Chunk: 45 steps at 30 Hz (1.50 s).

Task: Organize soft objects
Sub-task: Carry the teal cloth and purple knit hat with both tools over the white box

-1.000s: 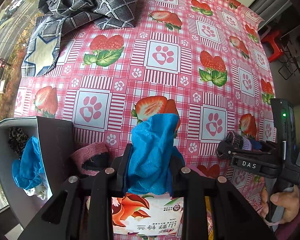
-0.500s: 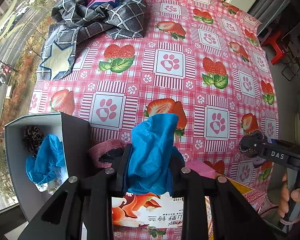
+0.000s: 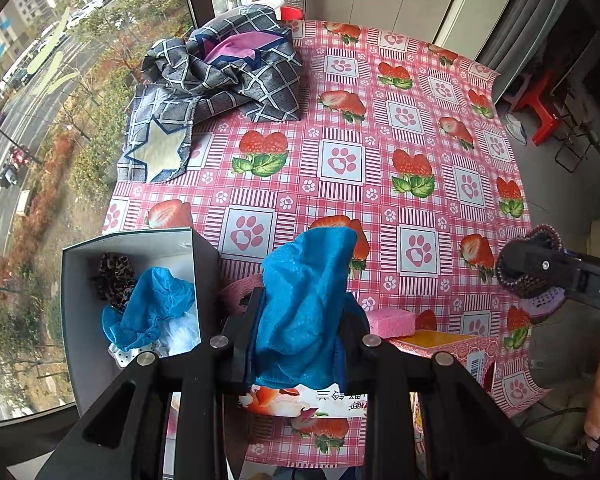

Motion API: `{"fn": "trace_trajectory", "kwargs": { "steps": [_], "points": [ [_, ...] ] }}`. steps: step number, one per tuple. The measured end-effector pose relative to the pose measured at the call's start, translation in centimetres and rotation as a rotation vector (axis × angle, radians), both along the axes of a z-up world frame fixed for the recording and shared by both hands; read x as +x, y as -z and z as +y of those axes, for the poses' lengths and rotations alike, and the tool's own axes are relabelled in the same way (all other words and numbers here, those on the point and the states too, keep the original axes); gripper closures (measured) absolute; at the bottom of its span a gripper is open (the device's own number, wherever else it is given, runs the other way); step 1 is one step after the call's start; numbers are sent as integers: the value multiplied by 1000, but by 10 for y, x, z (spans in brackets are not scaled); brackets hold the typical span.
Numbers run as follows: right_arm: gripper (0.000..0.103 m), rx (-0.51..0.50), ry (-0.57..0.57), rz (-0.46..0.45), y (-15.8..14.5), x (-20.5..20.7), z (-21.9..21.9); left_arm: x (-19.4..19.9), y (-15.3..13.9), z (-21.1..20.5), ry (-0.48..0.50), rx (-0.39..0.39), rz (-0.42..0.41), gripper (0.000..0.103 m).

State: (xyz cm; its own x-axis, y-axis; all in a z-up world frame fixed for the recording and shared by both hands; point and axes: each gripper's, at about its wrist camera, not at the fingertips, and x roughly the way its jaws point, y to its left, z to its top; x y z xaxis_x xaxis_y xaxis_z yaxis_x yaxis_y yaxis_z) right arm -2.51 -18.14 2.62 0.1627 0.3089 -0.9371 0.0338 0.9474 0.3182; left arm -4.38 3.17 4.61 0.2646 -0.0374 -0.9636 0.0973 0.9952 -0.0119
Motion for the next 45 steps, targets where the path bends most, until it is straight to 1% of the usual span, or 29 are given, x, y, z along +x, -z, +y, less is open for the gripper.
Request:
{"fn": "trace_trajectory", "kwargs": {
  "steps": [6,14,22,26,35,39,45],
  "points": [
    [46,-13,4,-31,-25,-17,8,-23,-17,16,-10,-29,-15,72],
    [46,-33,33,-49,-43,-41,9,-49,-32,28,-1,-43,-40,72],
    [46,-70,30,-74,-58,-68,23,-68,-40,26,51,-45,-56,72],
    [46,-91,26,-75,-59,-81,31,-76,-41,27,69,-53,-58,72],
    [46,-88,45,-50,-54,-105,46,-94,-39,25,117,-54,-45,72],
    [46,-78,36,-33,-49,-111,57,-97,-40,34,104,-55,-50,72],
    [46,-72,-3,-21,-45,-113,78,-100,-41,55,49,-60,-54,72]
  ]
}}
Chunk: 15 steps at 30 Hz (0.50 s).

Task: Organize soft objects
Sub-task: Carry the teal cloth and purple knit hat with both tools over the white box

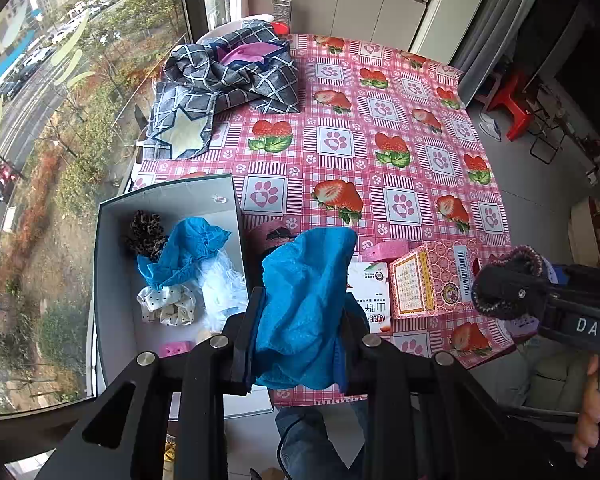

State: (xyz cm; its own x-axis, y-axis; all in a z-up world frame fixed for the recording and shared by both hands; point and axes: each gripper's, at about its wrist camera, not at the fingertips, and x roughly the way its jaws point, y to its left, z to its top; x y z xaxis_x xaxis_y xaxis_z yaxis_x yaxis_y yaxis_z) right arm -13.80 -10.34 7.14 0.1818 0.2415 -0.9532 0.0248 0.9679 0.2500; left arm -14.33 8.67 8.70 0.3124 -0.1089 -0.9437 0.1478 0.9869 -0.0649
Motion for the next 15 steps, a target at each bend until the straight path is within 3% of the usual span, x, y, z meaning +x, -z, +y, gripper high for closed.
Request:
{"fn": "trace_trajectory", "kwargs": {
  "steps": [15],
  "points": [
    [46,-2,-141,10,3,9,59,-16,-1,58,-150,-3,-1,72]
  ]
}}
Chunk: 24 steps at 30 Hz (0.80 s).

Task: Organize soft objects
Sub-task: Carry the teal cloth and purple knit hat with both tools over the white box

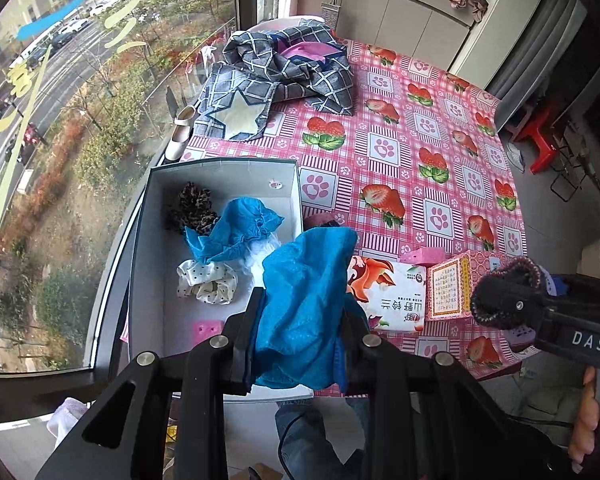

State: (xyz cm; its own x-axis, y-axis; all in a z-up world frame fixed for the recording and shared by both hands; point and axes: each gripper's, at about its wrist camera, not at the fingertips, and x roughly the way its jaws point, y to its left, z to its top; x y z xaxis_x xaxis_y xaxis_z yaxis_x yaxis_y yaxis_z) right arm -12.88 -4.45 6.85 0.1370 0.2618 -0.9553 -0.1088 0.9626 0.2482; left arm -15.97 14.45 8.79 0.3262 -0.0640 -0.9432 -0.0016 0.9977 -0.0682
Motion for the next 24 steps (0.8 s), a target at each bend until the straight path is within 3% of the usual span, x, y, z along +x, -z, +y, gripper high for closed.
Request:
{"fn": "trace_trajectory", "kwargs": {
  "steps": [24],
  "points": [
    [46,-20,-202,16,8,16,88,-8,13,70,-167,-12,38,72]
  ]
}}
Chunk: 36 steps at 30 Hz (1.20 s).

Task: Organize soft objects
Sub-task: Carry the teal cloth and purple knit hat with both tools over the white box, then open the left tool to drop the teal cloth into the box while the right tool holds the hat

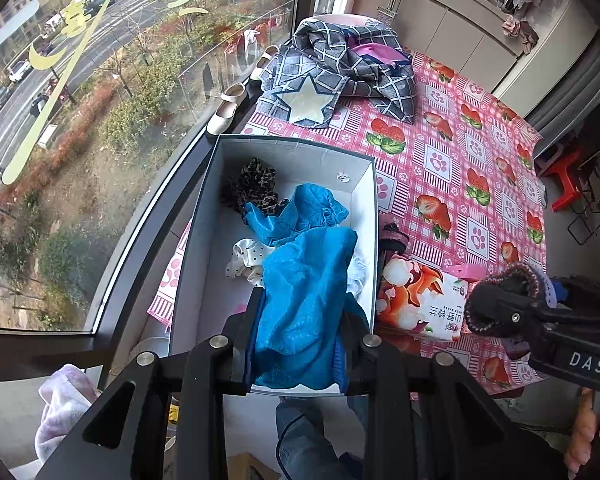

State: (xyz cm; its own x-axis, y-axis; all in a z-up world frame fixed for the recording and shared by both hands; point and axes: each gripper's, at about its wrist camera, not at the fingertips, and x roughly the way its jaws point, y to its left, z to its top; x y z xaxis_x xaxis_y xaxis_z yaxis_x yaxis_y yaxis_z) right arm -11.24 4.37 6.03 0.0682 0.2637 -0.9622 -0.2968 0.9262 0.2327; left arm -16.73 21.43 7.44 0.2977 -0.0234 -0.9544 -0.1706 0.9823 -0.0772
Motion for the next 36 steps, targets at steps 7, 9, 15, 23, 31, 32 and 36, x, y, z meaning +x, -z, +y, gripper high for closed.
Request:
{"fn": "trace_trajectory", "kwargs": {
  "steps": [7,9,15,23,31,32,36],
  "points": [
    [46,-7,-55,7,4,4,25,-1,9,14,-35,-6,23,71],
    [46,-8,-67,8,5,6,31,-1,12,17,-45,-7,29,71],
    [46,-8,-96,14,8,11,47,0,25,28,-74,-8,59,71],
    [46,-12,-122,32,18,18,68,0,46,38,-99,-1,106,72],
    [46,-6,-126,54,33,29,83,2,70,47,-120,13,153,71],
    [46,-2,-126,58,35,30,85,2,73,48,-119,11,157,71],
    [46,10,-133,65,41,34,94,5,82,47,-106,8,179,71]
  ]
}}
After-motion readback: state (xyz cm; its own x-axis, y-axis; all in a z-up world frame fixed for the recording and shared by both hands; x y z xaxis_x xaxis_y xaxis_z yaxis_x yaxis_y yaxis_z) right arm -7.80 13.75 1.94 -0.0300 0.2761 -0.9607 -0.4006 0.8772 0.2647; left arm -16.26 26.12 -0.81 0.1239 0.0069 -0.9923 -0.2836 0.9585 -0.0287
